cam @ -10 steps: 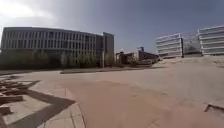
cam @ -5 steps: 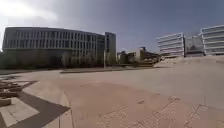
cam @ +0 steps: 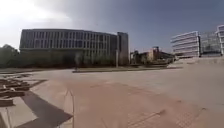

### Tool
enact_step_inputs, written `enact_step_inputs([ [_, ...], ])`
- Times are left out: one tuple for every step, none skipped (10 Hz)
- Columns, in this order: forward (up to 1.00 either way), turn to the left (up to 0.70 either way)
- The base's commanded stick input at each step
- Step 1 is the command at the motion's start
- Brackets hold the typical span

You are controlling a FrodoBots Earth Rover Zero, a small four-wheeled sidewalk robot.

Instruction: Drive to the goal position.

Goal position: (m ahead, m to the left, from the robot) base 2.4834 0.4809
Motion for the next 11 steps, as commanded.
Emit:
enact_step_inputs([
  [0.70, 0.00],
  [0.70, 0.00],
  [0.70, 0.00],
  [0.70, 0.00],
  [0.70, 0.00],
  [0.70, 0.00],
  [0.70, 0.00],
  [0.70, 0.00],
  [0.70, 0.00],
  [0.70, 0.00],
  [0.70, 0.00],
])
